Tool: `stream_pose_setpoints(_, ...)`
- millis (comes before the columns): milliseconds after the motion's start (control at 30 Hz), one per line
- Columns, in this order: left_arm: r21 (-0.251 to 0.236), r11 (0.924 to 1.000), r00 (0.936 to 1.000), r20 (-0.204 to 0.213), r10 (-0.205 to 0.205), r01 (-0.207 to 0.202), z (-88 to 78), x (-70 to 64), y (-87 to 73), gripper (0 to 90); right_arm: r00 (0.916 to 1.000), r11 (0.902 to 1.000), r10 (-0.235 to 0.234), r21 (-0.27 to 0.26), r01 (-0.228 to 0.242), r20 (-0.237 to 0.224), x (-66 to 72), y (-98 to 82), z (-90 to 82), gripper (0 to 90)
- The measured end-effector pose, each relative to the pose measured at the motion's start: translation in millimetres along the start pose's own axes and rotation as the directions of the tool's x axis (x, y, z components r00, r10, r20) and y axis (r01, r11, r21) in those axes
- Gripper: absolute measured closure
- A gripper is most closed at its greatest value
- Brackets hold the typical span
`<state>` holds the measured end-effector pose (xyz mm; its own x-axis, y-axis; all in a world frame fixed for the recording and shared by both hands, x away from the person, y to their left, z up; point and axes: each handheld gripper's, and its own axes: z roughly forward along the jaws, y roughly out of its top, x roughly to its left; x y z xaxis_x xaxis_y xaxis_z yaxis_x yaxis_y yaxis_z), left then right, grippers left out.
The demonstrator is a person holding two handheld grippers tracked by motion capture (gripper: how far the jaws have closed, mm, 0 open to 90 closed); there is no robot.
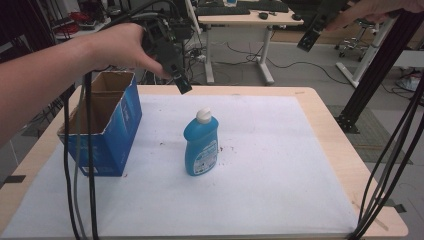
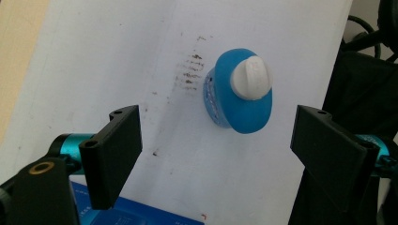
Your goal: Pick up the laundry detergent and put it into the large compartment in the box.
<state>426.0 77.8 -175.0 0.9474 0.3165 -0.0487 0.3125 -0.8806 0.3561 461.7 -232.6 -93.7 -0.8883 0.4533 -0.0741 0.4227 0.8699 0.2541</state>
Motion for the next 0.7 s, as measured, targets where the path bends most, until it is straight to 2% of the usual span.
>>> stream_pose_setpoints(333, 0.014, 0.9998, 0.9998, 0.018, 0.01, -0.011, 19.9, -10.6, 4.7, 17.0, 1.0, 1.0, -0.002, 0.0, 0.002, -0.003, 0.9, 0.3, 2.4, 13.0)
stream_pose_setpoints(467, 0.026, 0.9995, 0.9994, 0.03, 0.017, -0.018, 34.4, -17.9, 7.1, 17.0, 1.0, 1.0, -0.006, 0.007, 0.006, -0.005, 2.1, 1.1, 4.8, 13.0)
stream_pose_setpoints(700, 0.047, 0.9988, 0.9996, 0.025, 0.012, -0.013, 50.7, -24.2, 9.2, 17.0, 0.9999, 1.0, -0.01, -0.001, 0.01, -0.006, 3.1, 2.0, 5.8, 13.0)
